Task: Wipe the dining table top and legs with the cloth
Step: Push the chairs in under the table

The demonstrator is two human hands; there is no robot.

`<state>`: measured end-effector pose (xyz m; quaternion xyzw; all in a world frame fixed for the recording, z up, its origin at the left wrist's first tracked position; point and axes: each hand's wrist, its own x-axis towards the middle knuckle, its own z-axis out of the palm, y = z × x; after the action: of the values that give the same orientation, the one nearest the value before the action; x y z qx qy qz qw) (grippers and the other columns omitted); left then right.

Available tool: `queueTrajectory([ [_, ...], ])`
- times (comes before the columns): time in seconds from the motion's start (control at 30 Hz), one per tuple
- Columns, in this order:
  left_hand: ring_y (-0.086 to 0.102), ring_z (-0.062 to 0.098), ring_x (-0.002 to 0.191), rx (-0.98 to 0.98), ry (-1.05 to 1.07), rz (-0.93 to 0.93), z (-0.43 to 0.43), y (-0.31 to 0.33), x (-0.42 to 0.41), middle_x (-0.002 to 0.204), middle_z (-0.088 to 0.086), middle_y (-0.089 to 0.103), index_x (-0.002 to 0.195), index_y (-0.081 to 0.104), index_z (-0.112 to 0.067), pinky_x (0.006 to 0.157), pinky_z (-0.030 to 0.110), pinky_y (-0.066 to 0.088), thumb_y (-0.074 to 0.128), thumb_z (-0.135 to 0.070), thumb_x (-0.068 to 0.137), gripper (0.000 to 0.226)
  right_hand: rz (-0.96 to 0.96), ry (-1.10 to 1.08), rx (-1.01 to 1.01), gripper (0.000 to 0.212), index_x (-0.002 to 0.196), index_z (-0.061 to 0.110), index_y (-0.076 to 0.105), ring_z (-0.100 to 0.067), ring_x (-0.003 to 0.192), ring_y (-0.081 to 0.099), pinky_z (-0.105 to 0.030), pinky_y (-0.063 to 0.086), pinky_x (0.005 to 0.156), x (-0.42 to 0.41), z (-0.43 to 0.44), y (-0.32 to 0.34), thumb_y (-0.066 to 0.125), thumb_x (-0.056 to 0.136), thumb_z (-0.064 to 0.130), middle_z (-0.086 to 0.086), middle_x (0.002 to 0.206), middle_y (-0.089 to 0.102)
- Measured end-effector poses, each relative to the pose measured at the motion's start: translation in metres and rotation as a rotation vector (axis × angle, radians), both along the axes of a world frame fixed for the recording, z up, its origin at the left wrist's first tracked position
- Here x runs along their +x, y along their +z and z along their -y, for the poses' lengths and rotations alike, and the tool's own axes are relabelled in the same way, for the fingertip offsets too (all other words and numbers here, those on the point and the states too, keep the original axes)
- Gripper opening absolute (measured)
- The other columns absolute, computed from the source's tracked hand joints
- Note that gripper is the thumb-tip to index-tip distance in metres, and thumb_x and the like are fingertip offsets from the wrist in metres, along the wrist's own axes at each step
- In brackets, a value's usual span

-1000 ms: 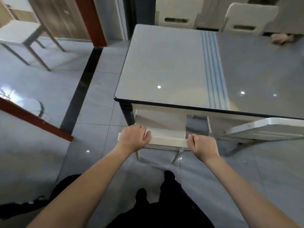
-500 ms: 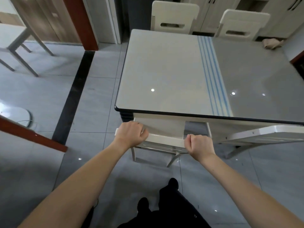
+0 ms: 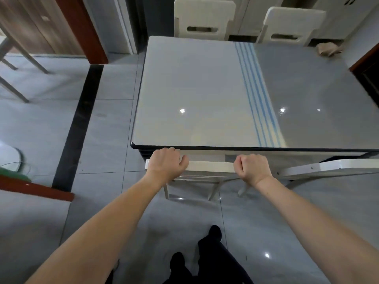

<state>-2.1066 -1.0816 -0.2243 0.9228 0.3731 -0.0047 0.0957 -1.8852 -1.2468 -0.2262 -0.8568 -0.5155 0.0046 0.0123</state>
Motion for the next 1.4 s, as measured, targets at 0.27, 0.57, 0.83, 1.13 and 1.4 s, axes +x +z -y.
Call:
queueTrajectory([
  [0.27, 0.056, 0.026, 0.070, 0.000, 0.001, -0.014, -0.008, -0.002, 0.021, 0.073, 0.003, 0.060, 0.070, 0.055, -0.013, 0.056, 0.032, 0.041, 0.033, -0.037, 0.092, 0.039, 0.016, 0.019, 0.049, 0.045, 0.047, 0.011, 0.045, -0.036, 0.038, 0.048, -0.022, 0.014, 0.046, 0.023, -0.012, -0.002, 0.019, 0.078, 0.033, -0.015, 0.044, 0.055],
  [0.57, 0.056, 0.025, 0.069, 0.005, -0.001, 0.007, -0.010, -0.001, 0.034, 0.069, 0.002, 0.055, 0.069, 0.048, -0.014, 0.058, 0.033, 0.045, 0.031, -0.038, 0.094, 0.038, -0.004, 0.026, 0.060, 0.037, 0.048, 0.014, 0.035, -0.028, 0.037, 0.027, -0.019, 0.008, 0.047, 0.041, -0.017, -0.001, 0.019, 0.077, 0.031, 0.002, 0.039, 0.025],
  [0.83, 0.051, 0.024, 0.078, 0.046, 0.004, 0.012, -0.014, -0.005, 0.042, 0.075, 0.003, 0.055, 0.074, 0.061, -0.012, 0.062, 0.034, 0.042, 0.033, -0.036, 0.094, 0.041, -0.024, 0.065, 0.061, 0.039, 0.050, 0.013, 0.037, -0.029, 0.039, 0.033, -0.021, 0.011, 0.046, 0.052, -0.022, -0.005, 0.015, 0.076, 0.032, 0.001, 0.038, 0.028],
  [1.13, 0.048, 0.020, 0.069, 0.032, 0.023, 0.016, -0.016, -0.005, 0.047, 0.068, -0.001, 0.051, 0.067, 0.053, -0.015, 0.058, 0.032, 0.039, 0.032, -0.037, 0.093, 0.040, -0.028, 0.121, 0.048, 0.050, 0.054, 0.013, 0.044, -0.030, 0.046, 0.046, -0.025, 0.014, 0.047, 0.059, -0.027, -0.003, 0.009, 0.080, 0.036, -0.002, 0.047, 0.045],
  [1.4, 0.047, 0.018, 0.074, 0.015, 0.080, 0.020, 0.002, 0.002, 0.045, 0.072, -0.004, 0.052, 0.074, 0.061, -0.018, 0.057, 0.031, 0.035, 0.036, -0.034, 0.093, 0.035, -0.053, 0.136, 0.029, 0.046, 0.061, 0.012, 0.054, -0.032, 0.052, 0.046, -0.028, 0.017, 0.046, 0.057, -0.016, 0.001, 0.022, 0.086, 0.033, -0.010, 0.059, 0.064],
])
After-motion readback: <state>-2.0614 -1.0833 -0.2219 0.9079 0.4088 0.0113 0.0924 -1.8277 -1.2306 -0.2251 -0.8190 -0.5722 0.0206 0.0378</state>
